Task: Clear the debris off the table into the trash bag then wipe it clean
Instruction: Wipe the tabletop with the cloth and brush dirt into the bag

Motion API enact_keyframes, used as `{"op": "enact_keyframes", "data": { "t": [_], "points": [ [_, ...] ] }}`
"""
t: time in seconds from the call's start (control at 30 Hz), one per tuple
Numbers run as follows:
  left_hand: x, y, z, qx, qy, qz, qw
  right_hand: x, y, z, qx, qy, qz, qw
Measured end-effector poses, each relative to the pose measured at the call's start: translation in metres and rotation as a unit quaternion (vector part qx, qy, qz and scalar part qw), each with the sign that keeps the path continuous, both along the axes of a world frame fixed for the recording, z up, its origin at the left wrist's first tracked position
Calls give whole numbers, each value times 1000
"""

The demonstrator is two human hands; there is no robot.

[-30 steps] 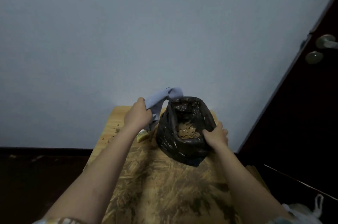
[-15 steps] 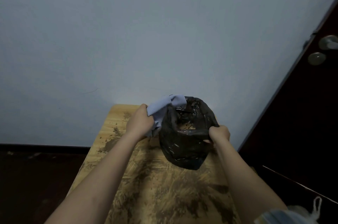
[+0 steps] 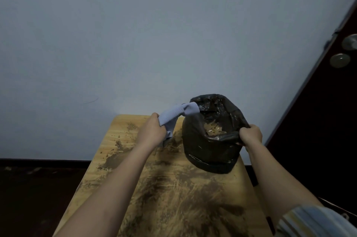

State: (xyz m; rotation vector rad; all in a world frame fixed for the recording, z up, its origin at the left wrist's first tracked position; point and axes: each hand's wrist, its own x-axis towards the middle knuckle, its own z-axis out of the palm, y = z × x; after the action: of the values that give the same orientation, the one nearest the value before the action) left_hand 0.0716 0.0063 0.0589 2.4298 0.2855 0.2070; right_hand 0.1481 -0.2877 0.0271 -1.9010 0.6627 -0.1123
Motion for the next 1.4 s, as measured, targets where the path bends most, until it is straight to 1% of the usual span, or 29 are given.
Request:
{"op": "enact_keyframes", "data": {
  "t": [0.13,0.23,0.27,0.3,0.33,0.37,0.4,0.43,0.47,0.53,0.6,0.63,0.67,0.7,0.73,0.8,0.87,0.97,1.03,1.07,1.1,1.17,1.23,1.27,1.3,1.4],
  "points": [
    [9,0,-11,-3,8,2,1000,2,-3,-29,19,19,-19,999],
    [15,-1,-18,-2,17,-1,1000,1,-1,-36,22,26,-12,999],
    [16,-2,-20,1,19,-3,1000,1,0,-33,12,37,0,999],
    [18,-3,-23,6,19,-6,1000,0,1,-30,-28,56,21,998],
    [19,-4,-25,10,15,-10,1000,-1,2,-26,-106,79,48,990],
    [19,-6,-27,14,10,-15,1000,-3,3,-23,-203,86,68,973],
    [20,-8,-29,23,6,-21,999,-5,6,-19,-290,62,82,952],
    [21,-10,-29,38,3,-26,999,-9,13,-12,-346,11,102,933],
    [21,-11,-29,54,2,-31,998,-13,23,-5,-372,-51,128,918],
    [21,-14,-29,71,-1,-45,996,-19,46,9,-388,-169,202,883],
    [19,-15,-28,84,-7,-70,994,-24,73,19,-393,-248,305,831],
    [18,-14,-29,94,-12,-83,992,-27,86,21,-392,-262,365,803],
    [16,-13,-29,103,-18,-95,990,-28,99,22,-385,-257,426,777],
    [14,-9,-30,111,-27,-108,988,-30,112,20,-370,-234,482,759],
    [12,-4,-30,112,-38,-125,985,-31,123,17,-345,-196,529,750],
    [8,7,-29,93,-67,-181,977,-32,140,11,-271,-104,587,755],
    [5,24,-30,55,-76,-229,969,-31,156,5,-195,-54,603,771],
    [7,42,-37,20,-58,-254,965,-31,171,-1,-119,-59,606,784],
    [12,50,-45,13,-44,-268,962,-29,177,-8,-108,-69,588,798],
    [15,55,-49,-3,-30,-262,965,-27,180,-12,-123,-62,571,809],
    [18,59,-51,-30,-8,-245,969,-25,180,-16,-150,-58,546,822],
    [28,70,-57,-126,26,-185,974,-19,183,-21,-209,-82,486,845],
    [42,80,-65,-226,28,-107,968,-9,189,-26,-220,-125,426,869],
    [49,84,-71,-246,27,-68,966,-5,191,-26,-216,-139,395,882],
    [57,88,-77,-236,31,-37,970,1,193,-27,-207,-148,364,896],
    [77,94,-99,-130,65,0,989,20,203,-28,-170,-168,288,928]
  ]
}}
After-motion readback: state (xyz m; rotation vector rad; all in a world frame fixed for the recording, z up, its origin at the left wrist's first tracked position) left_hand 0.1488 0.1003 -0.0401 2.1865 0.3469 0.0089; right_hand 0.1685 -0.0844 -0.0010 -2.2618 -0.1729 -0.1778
